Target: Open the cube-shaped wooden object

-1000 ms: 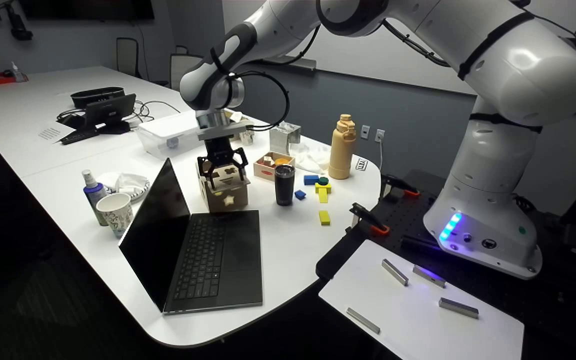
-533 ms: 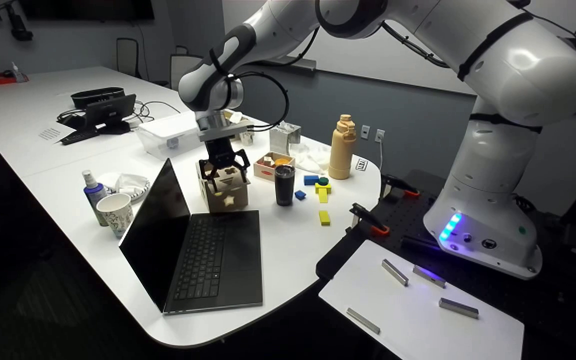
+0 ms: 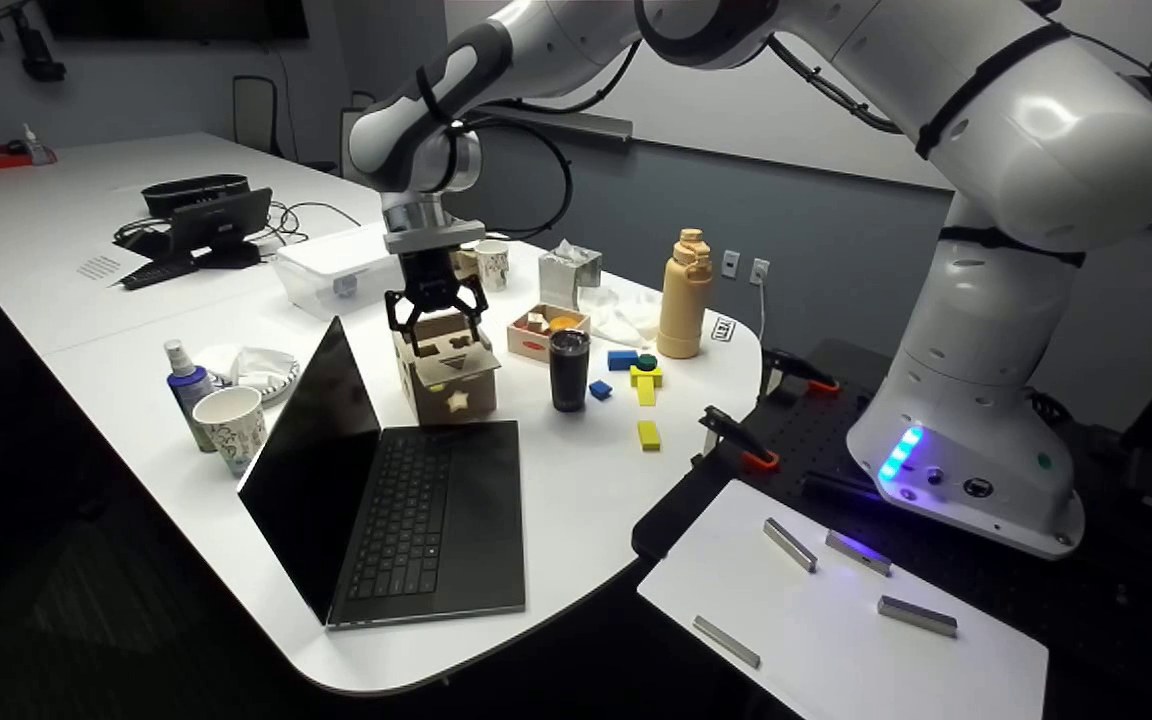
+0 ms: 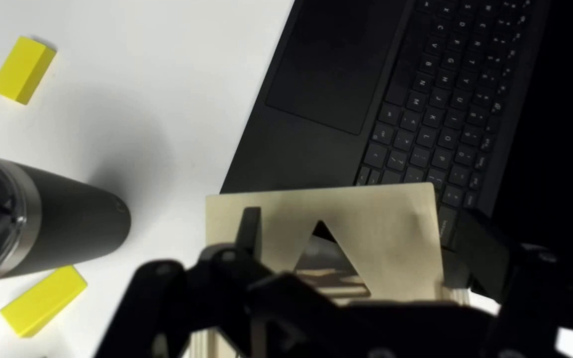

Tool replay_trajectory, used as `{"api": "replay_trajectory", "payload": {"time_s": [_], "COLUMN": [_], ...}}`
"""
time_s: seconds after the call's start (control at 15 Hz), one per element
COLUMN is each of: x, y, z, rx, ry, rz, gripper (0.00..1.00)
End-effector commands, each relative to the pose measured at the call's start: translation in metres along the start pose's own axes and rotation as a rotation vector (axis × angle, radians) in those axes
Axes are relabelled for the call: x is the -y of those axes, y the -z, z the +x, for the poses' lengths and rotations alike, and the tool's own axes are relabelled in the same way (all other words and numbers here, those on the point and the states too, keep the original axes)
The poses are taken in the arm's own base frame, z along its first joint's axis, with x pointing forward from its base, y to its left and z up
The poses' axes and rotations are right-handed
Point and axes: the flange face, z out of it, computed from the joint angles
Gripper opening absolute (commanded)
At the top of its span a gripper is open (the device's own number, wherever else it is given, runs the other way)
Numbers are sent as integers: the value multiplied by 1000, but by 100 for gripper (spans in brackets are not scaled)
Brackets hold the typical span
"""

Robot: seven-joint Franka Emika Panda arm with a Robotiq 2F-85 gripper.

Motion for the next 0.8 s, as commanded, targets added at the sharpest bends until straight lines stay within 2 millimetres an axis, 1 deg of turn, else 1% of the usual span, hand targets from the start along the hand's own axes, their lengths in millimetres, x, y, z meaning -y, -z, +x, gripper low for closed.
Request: {"api": "replay_trajectory", "payload": {"time_s": [0.0, 0.13, 0.33, 0.53, 0.73], "x": [4, 6, 7, 8, 9], "y": [47, 65, 84, 93, 95], "z": [-19, -26, -33, -36, -38], "rx": [-65, -98, -132, -152, -164], "ry": [52, 76, 96, 102, 106], "rz": [5, 10, 17, 16, 13], "gripper": [100, 100, 100, 100, 100]}}
